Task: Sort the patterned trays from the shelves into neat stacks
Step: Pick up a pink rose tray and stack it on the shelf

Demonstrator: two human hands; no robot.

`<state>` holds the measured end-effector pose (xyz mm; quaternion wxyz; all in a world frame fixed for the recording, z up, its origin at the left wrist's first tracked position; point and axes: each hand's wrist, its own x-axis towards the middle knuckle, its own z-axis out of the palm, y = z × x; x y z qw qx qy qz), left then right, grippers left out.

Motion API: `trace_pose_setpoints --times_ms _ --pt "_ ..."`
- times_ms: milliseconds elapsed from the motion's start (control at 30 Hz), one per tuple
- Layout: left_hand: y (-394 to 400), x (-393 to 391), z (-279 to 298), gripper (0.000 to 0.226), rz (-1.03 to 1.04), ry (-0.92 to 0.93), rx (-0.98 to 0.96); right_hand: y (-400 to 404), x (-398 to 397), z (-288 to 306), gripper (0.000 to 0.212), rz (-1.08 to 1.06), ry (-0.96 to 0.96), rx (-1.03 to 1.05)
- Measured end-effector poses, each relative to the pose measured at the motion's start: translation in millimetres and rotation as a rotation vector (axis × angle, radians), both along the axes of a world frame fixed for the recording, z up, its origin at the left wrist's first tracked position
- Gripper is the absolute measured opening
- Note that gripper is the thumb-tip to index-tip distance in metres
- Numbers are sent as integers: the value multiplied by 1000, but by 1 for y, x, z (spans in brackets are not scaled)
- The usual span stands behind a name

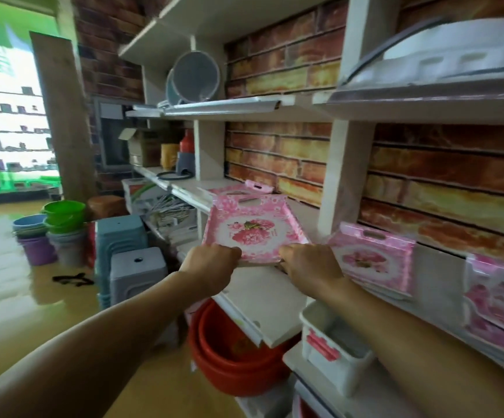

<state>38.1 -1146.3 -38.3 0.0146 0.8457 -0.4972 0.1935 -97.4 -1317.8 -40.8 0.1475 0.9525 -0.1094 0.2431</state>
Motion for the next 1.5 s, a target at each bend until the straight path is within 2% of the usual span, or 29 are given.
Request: trace_pose_setpoints --times_ms 233,500,700,833,1100,1500 --pt "96 52 -5 19 102 27 6 84 74 -10 15 94 6 12" --pt "148 102 -14 22 194 -1 27 130 139 -19 15 169 -2 -5" --pt "163 160 -23 18 272 -27 13 136 211 -28 13 262 -9 30" --pt "165 206 -18 15 330 -38 25 136 268 -29 2 271 -18 27" --pt "145 287 -8 16 406 -52 18 113 362 -15 15 397 -56 66" --pt "127 409 -16 18 395 -47 6 93 483 -19 17 372 -17 54"
